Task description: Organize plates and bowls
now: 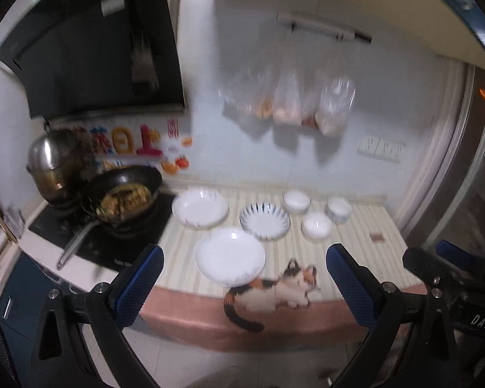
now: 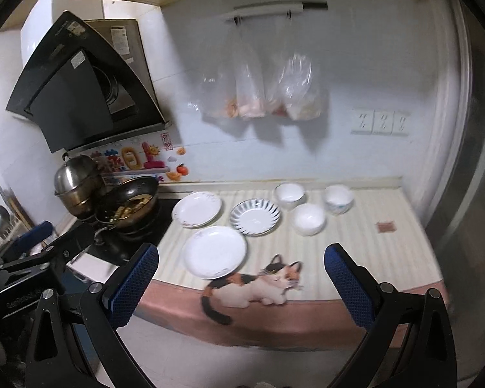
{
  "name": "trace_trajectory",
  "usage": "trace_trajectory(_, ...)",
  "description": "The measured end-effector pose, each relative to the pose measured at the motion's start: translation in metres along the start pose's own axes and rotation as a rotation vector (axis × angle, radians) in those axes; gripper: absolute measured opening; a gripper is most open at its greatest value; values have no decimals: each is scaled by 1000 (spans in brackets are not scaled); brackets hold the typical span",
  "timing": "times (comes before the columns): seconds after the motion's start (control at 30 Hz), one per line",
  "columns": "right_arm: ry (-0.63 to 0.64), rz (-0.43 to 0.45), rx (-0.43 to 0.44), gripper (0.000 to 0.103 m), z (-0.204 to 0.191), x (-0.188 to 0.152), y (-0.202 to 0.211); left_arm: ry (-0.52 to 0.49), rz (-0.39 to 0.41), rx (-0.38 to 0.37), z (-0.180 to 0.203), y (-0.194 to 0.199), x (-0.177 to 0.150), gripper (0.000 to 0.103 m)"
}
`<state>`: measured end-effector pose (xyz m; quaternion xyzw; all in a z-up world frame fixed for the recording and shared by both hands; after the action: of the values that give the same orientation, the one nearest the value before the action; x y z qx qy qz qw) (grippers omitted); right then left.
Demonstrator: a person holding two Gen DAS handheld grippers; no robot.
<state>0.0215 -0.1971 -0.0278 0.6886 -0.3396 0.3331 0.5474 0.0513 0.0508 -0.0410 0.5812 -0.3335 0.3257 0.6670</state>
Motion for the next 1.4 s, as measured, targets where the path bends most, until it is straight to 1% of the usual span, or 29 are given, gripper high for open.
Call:
trace_trajectory(0.07,-31,-19,41,103,0,-6,-18,6,-35,-18,-5,-17,-3,103)
trace_trajectory(0.13,-81,-61,89,103,5,-13,-43,7,-66,-21,-12,-41,-4,103)
trace_trajectory(0.2,-136,-128,131,103,13,-22,-76,1,-86,6,-18,-64,-5,103)
trace_trajectory(0.27,-170,-193,140,103,23,-32,-113,-13,-117,49,-25,-100,-7,103)
trace_trajectory(0.3,-186,-232,132,103,29,-38,-134,-19,-127,66,-28,-111,-10,103)
trace_trajectory(0.33,-193,-263,128,103,33,-42,-151,-25,-151,83,-32,-131,-12,103)
trace_trajectory(0.37,-201,-307,128,103,39,-49,-177,-19,-167,96,-38,-153,-15,103)
trace_trajectory(0.43,-215,-366,137,103,51,-61,-220,-19,-197,119,-47,-188,-21,103)
trace_trajectory(0.47,-216,-398,144,103,58,-68,-244,-21,-225,135,-51,-207,-25,103)
trace_trajectory(0.5,-213,-435,157,103,64,-76,-274,-24,-270,154,-56,-229,-30,103)
trace_trajectory(0.53,-207,-460,162,102,70,-83,-294,-7,-332,152,-64,-261,-37,103)
trace_trajectory(0.6,-188,-537,169,99,79,-100,-351,30,-411,151,-76,-303,-48,102)
trace_trajectory(0.63,-182,-564,176,95,82,-106,-371,52,-445,145,-82,-322,-54,100)
trace_trajectory(0.67,-178,-591,197,88,84,-113,-398,67,-473,140,-85,-338,-59,99)
trace_trajectory(0.7,-170,-610,209,85,86,-117,-419,91,-512,122,-92,-360,-67,97)
trace_trajectory(0.73,-160,-633,224,82,86,-122,-443,107,-540,118,-96,-377,-74,94)
trace_trajectory(0.77,-149,-650,236,79,84,-125,-461,116,-564,114,-97,-388,-78,94)
trace_trajectory(0.8,-142,-665,253,76,81,-129,-480,126,-603,98,-101,-401,-85,92)
trace_trajectory(0.83,-141,-677,268,72,79,-130,-492,133,-630,99,-105,-414,-91,84)
trace_trajectory(0.87,-140,-689,286,70,77,-134,-506,138,-643,97,-109,-422,-96,81)
trace_trajectory(0.93,-137,-711,308,69,69,-138,-530,143,-674,91,-114,-437,-104,66)
trace_trajectory(0.97,-133,-723,314,66,65,-141,-539,145,-682,86,-116,-440,-106,61)
trace_trajectory(1.0,-134,-736,328,63,61,-144,-550,148,-690,74,-117,-442,-108,55)
trace_trajectory(1.07,-132,-772,351,54,54,-150,-564,155,-693,65,-118,-443,-110,54)
trace_trajectory(1.1,-131,-775,363,51,52,-152,-570,156,-689,62,-118,-442,-109,54)
trace_trajectory(1.13,-124,-779,373,43,48,-154,-569,158,-683,59,-118,-439,-109,54)
trace_trajectory(1.17,-114,-788,377,38,46,-156,-573,161,-676,56,-120,-440,-108,53)
trace_trajectory(1.37,-55,-766,374,34,38,-157,-573,176,-650,53,-116,-426,-110,53)
trace_trajectory(1.4,-45,-767,372,34,37,-157,-573,173,-645,52,-117,-430,-108,53)
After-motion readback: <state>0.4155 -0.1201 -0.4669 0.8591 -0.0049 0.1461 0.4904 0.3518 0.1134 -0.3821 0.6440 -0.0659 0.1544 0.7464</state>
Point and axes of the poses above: each gripper's, at about its wrist camera, not at the fingertips, and y roughly against the way its jaws point, z to its right, x to its top, the point moved 1 cm from there along -y, roughly the way its jaws point, and after that the axes turned 5 degrees about z, right-handed, at the moved point
